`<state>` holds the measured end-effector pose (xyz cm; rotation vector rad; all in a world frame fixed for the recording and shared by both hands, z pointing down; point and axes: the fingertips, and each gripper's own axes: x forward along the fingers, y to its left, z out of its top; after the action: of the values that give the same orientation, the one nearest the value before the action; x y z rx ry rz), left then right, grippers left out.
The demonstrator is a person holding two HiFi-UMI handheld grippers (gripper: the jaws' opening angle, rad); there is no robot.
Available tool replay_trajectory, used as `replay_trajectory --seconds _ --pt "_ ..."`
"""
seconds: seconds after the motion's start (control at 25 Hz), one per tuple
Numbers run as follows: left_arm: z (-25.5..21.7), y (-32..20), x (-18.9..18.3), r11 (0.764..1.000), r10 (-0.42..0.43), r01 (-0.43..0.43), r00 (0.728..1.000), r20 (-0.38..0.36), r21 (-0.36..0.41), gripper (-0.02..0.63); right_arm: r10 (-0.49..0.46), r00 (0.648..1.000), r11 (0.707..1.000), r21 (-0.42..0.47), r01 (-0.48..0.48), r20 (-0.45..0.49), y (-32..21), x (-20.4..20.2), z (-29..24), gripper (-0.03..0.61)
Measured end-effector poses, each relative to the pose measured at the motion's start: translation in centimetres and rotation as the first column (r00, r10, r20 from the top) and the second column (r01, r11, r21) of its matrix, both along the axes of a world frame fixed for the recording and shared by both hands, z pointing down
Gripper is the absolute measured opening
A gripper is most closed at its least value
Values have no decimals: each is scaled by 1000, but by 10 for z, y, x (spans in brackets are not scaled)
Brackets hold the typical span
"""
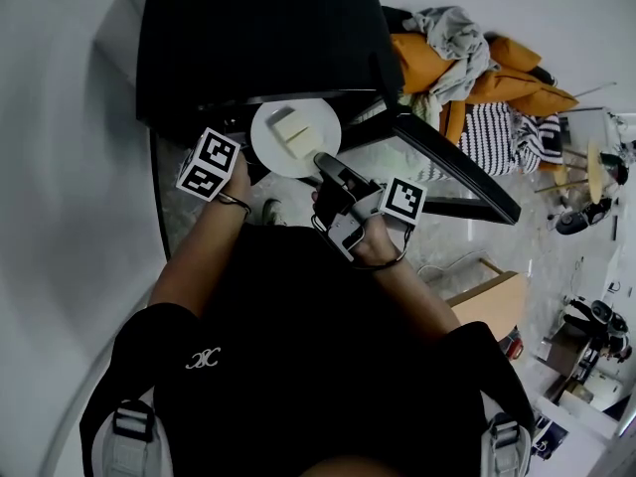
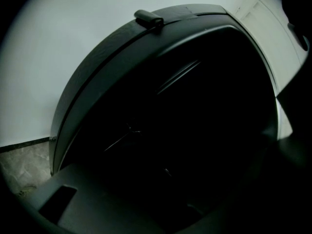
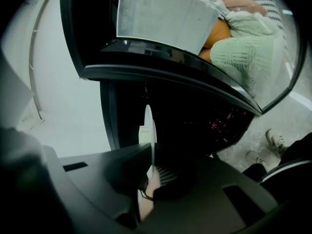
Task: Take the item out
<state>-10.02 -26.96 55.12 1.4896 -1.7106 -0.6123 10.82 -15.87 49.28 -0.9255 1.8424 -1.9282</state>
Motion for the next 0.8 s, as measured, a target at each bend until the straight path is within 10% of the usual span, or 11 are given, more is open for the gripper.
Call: replay_trajectory --seconds 0.8 --pt "-1 3 0 998 70 -70 997 39 3 135 -34 999 999 17 34 37 1 -1 4 21"
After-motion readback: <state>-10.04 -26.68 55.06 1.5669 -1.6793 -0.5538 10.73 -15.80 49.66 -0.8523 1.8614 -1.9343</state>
